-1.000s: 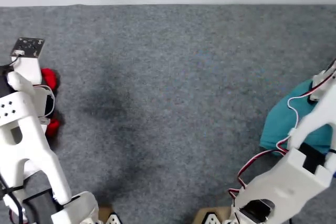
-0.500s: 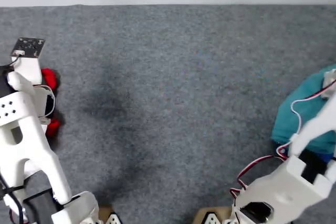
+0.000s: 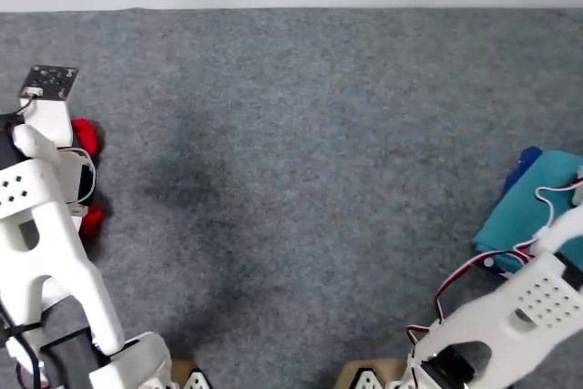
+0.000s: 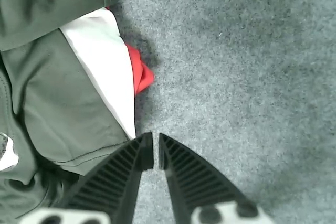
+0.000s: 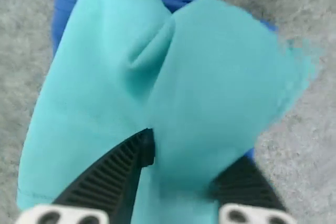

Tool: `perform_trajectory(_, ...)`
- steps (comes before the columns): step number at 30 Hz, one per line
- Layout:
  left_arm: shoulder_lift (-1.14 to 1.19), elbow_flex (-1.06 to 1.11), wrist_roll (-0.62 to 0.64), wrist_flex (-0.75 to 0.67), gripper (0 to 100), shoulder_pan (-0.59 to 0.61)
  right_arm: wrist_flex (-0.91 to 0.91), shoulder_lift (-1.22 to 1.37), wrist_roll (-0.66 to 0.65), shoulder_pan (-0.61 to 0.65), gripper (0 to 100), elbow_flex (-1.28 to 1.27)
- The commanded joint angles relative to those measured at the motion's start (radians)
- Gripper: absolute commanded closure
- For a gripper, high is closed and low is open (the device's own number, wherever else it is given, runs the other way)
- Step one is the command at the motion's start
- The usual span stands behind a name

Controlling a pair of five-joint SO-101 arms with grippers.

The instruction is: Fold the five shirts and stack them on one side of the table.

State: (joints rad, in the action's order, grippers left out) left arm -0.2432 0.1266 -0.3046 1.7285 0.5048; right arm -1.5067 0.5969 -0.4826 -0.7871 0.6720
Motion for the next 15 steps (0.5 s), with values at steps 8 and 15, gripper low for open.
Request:
perform_trajectory(8,-0.034,-0.004,0.000,0.023,97,-0.008,-0.274,-0.114,0.043,0.045,69.9,0.321)
perform_trajectory(15,-0.038,-0.004,0.000,0.023,97,-0.008,-0.283,0.045,0.043,0.073,86.1,0.272)
